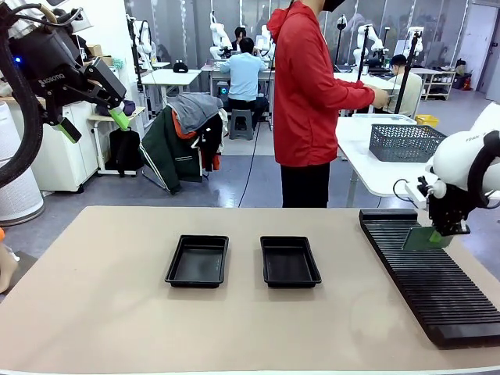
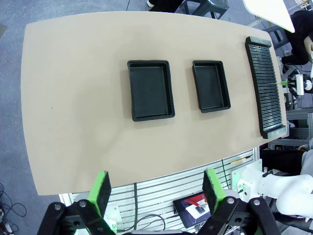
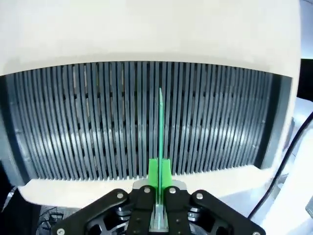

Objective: Inspect and transfer BCBs to ESD trays.
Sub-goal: Pick up the Blank PCB from the PCB Rack and place it in the left ESD tray.

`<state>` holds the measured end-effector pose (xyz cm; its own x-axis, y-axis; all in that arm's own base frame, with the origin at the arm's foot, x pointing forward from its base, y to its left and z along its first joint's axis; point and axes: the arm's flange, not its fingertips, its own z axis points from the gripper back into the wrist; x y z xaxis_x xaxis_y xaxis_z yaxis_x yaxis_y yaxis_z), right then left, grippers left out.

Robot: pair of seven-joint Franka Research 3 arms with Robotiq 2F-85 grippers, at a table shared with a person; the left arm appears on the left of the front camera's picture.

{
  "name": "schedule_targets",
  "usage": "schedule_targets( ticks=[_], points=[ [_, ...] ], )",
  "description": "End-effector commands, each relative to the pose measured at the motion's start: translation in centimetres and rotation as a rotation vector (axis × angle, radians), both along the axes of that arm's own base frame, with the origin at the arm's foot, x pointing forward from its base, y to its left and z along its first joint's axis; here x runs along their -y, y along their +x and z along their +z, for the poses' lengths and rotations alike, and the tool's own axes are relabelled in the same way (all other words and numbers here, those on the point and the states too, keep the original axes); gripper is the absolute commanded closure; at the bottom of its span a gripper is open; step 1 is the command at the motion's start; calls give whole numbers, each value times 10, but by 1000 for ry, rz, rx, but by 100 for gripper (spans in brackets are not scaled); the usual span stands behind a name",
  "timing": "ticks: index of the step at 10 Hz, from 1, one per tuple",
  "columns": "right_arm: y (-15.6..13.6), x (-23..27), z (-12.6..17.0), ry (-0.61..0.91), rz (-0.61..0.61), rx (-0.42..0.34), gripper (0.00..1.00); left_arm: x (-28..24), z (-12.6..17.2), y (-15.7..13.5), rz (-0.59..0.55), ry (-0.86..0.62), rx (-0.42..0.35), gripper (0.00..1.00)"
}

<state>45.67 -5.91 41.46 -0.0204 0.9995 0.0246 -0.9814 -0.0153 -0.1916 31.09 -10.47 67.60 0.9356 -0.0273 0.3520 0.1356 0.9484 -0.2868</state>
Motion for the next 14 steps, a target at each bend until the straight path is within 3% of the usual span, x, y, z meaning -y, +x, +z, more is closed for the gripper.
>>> schedule_targets(
  ticks=[1, 5, 7, 10, 14],
  points=[
    [-14, -1, 53, 9, -38, -10, 99, 0, 0, 0, 1, -3, -1, 0],
    [-29, 14, 160, 63, -93, -32, 99, 0, 0, 0, 1, -3, -1, 0],
    [-32, 21, 194, 68, -96, -35, 99, 0, 0, 0, 1, -3, -1, 0],
    [-39, 33, 217, 80, -99, -5, 99, 0, 0, 0, 1, -3, -1, 0],
    [-41, 35, 219, 66, -99, 10, 99, 0, 0, 0, 1, -3, -1, 0]
  ],
)
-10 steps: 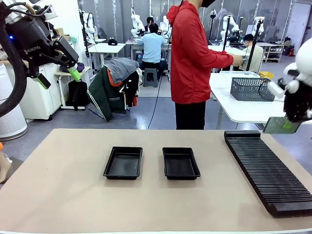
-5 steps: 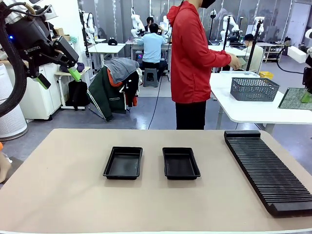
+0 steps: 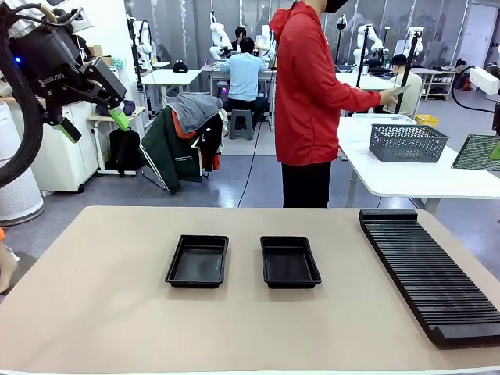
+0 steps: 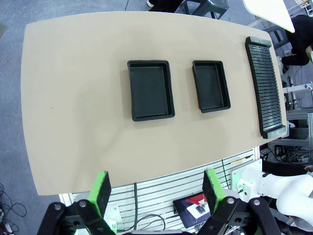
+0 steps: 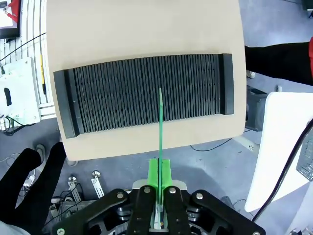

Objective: Inspect and transfer BCBs to ESD trays.
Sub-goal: Pick up the Blank PCB from the PCB Rack and place it in the left ESD tray.

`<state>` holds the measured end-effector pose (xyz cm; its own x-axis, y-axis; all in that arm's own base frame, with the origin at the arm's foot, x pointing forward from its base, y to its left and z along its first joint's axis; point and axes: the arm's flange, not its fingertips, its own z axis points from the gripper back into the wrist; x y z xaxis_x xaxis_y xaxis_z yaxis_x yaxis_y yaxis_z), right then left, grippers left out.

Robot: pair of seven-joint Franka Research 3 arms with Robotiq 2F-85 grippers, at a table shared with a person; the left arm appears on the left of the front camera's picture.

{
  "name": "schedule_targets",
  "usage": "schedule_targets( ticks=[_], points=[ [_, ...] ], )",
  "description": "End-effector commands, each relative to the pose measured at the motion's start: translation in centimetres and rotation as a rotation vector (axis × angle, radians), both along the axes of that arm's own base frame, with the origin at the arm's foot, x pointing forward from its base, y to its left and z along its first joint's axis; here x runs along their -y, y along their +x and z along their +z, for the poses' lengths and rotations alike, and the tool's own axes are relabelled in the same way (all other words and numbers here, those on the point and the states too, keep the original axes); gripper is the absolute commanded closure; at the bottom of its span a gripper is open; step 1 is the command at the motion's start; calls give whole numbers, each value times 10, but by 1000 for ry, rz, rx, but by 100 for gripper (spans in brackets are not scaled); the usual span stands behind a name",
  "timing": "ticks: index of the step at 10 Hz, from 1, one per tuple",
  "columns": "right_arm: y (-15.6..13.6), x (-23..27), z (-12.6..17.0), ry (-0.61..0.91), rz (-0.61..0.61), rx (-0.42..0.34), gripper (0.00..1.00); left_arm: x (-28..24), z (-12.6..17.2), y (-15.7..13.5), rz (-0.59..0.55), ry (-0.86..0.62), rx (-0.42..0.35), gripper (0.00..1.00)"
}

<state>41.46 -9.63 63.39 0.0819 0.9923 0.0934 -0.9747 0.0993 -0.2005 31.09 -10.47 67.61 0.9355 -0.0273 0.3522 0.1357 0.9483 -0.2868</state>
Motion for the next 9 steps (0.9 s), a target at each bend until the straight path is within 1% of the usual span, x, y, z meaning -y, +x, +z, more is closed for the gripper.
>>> schedule_targets(
  ticks=[1, 9],
  points=[
    [1, -3, 0, -2, 4, -2, 99, 0, 0, 0, 1, -3, -1, 0],
    [1, -3, 0, -2, 4, -2, 99, 0, 0, 0, 1, -3, -1, 0]
  ],
)
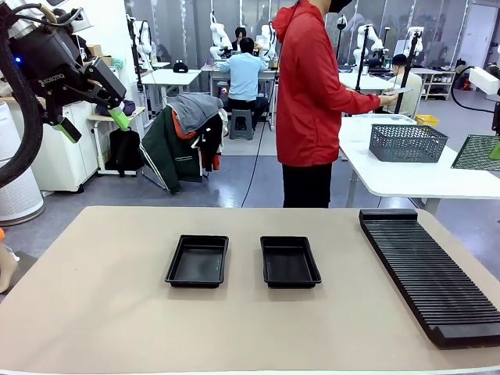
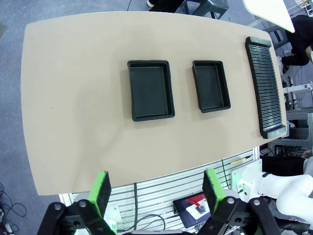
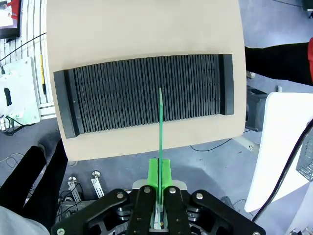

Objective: Inspect and transfer BCBs to ESD trays.
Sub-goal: Pick up the Blank PCB from the PCB Rack and place it in the left ESD tray.

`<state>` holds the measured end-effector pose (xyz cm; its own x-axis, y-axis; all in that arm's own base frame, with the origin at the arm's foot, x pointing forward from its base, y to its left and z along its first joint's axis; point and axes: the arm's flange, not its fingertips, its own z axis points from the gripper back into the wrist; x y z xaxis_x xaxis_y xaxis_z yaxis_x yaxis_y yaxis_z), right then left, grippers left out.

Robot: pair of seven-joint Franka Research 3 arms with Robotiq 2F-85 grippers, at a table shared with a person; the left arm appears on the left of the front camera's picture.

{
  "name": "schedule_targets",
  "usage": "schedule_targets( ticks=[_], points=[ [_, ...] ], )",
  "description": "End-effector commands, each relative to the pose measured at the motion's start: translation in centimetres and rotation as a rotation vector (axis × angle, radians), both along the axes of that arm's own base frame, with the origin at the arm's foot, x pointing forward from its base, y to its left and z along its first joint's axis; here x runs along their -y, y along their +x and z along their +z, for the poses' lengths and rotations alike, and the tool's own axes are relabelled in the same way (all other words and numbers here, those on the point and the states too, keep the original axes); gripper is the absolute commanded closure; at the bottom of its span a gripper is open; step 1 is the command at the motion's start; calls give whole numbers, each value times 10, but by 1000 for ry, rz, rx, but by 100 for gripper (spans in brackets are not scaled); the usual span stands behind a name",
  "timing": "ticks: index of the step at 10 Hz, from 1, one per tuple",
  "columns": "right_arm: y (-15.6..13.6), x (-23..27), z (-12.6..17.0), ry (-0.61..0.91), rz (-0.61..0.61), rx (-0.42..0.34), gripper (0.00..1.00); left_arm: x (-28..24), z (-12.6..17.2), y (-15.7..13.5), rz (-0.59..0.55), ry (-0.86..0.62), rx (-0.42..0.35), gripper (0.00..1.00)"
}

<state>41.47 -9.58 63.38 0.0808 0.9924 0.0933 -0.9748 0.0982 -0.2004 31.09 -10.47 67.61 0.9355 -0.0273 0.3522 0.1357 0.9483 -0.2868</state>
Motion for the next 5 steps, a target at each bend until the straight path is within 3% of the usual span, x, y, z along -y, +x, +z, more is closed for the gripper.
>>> schedule_targets(
  ticks=[1, 3, 5],
  points=[
    [1, -2, 0, -2, 3, -2, 99, 0, 0, 0, 1, -3, -1, 0],
    [0, 0, 0, 0, 0, 0, 97, 0, 0, 0, 1, -3, -1, 0],
    [1, -24, 2, 87, -91, -53, 97, 0, 0, 0, 1, -3, -1, 0]
  ],
)
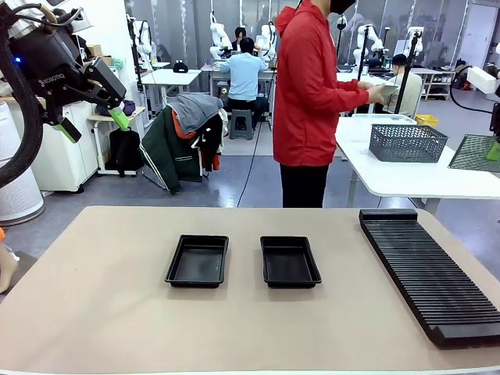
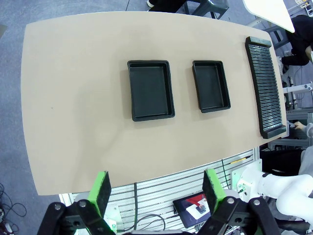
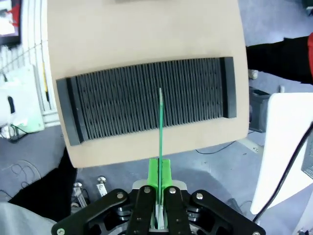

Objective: Inspect and transfer BCBs to ESD trays.
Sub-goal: Pick up the Blank PCB from the PCB Rack and place it in the left ESD tray.

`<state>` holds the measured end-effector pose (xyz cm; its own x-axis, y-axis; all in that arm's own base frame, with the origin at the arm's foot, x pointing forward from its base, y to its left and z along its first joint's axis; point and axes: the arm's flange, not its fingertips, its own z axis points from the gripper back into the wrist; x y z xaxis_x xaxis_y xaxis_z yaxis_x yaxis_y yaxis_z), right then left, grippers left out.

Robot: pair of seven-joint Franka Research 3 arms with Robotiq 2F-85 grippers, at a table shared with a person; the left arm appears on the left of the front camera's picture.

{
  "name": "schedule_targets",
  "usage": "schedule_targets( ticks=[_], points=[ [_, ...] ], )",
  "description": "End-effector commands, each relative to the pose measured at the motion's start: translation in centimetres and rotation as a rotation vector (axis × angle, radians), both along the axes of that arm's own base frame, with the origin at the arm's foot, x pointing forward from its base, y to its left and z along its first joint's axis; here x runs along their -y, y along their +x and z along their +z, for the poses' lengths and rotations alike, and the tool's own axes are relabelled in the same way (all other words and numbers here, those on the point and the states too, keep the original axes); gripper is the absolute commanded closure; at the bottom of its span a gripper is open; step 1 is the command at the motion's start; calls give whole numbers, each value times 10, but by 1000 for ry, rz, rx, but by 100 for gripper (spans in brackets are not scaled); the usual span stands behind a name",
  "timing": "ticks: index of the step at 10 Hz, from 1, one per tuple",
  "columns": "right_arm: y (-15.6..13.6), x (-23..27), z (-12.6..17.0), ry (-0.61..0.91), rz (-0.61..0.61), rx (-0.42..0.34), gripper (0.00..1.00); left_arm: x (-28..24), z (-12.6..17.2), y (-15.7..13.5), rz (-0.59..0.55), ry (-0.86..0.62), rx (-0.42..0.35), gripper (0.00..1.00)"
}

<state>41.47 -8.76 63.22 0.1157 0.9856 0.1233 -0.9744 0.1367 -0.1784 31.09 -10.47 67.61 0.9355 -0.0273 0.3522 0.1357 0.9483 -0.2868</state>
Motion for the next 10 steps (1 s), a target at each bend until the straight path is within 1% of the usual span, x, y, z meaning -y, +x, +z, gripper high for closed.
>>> schedule_targets(
  ticks=[1, 3, 5, 6, 7, 8, 10],
  points=[
    [-1, -33, 1, 86, -95, -67, 97, 0, 0, 0, 1, -3, -1, 0],
    [-6, -69, -12, 197, -194, -146, 97, 0, 0, 0, 1, -3, -1, 0],
    [-18, -105, -25, 309, -315, -239, 97, 0, 0, 0, 1, -3, -1, 0],
    [-26, -128, -32, 341, -375, -288, 97, 0, 0, 0, 1, -3, -1, 0],
    [-34, -153, -39, 364, -418, -319, 97, 0, 0, 0, 1, -3, -1, 0],
    [-44, -166, -42, 363, -449, -316, 97, 0, 0, 0, 1, -3, -1, 0],
    [-60, -187, -44, 383, -447, -332, 97, 0, 0, 0, 1, -3, -1, 0]
  ],
)
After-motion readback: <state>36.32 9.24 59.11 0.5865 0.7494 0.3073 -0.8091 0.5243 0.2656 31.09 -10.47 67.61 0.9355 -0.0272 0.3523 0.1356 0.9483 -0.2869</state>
